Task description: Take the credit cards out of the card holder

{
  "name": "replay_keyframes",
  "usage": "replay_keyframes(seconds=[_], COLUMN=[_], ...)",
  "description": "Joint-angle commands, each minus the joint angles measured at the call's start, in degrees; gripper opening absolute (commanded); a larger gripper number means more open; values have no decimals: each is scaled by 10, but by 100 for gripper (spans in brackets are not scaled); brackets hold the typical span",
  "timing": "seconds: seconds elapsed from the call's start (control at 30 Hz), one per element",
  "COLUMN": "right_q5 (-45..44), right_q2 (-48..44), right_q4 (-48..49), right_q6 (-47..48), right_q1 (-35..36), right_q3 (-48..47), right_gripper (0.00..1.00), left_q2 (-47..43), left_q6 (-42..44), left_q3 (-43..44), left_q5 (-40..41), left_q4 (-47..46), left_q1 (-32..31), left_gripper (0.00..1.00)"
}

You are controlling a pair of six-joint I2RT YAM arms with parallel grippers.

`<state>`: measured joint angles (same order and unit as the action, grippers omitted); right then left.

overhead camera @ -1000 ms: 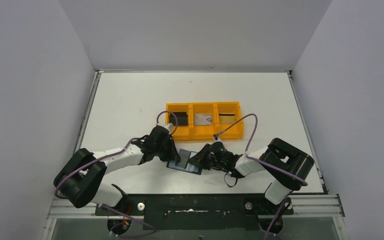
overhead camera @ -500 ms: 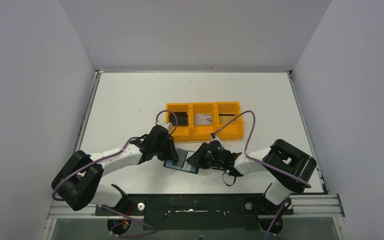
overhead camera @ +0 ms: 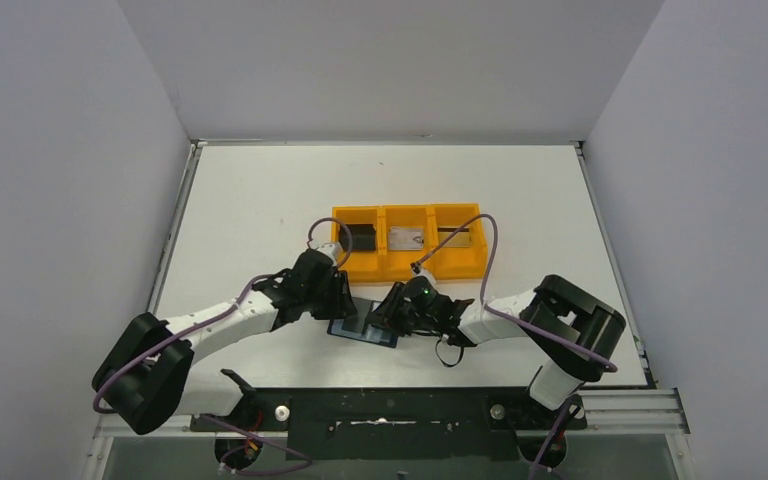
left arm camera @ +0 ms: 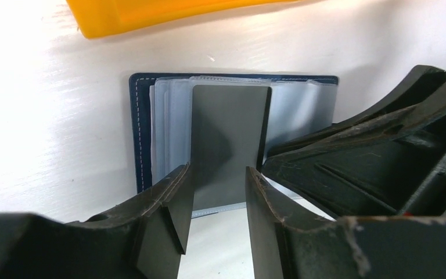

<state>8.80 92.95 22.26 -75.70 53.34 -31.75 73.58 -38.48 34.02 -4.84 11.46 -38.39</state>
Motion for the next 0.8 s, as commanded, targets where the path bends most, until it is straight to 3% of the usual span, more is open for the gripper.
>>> replay_keyframes(seconds=[0.0, 0.3, 0.47, 0.63, 0.77], right_q5=[-3, 17, 18, 12, 18], right_q2=[16, 28, 30, 12, 10], right_q4=[33, 70, 89, 96, 128], right_q6=[2, -1, -8, -12, -19], right_q1=[3, -7, -7, -7, -7], right_q3=[-12, -5, 5, 20, 37], right_gripper=[24, 23, 16, 23, 22], left_q2=[30, 36, 36, 41, 49], left_q6=[10, 4, -2, -8, -8], left_q3=[-6, -43, -42, -36, -32], left_q5=[-21, -30, -13, 10, 14], left_q4=[-19, -25, -10, 4, 10], left_q1=[2, 3, 3, 3, 3], left_gripper=[35, 21, 18, 16, 14])
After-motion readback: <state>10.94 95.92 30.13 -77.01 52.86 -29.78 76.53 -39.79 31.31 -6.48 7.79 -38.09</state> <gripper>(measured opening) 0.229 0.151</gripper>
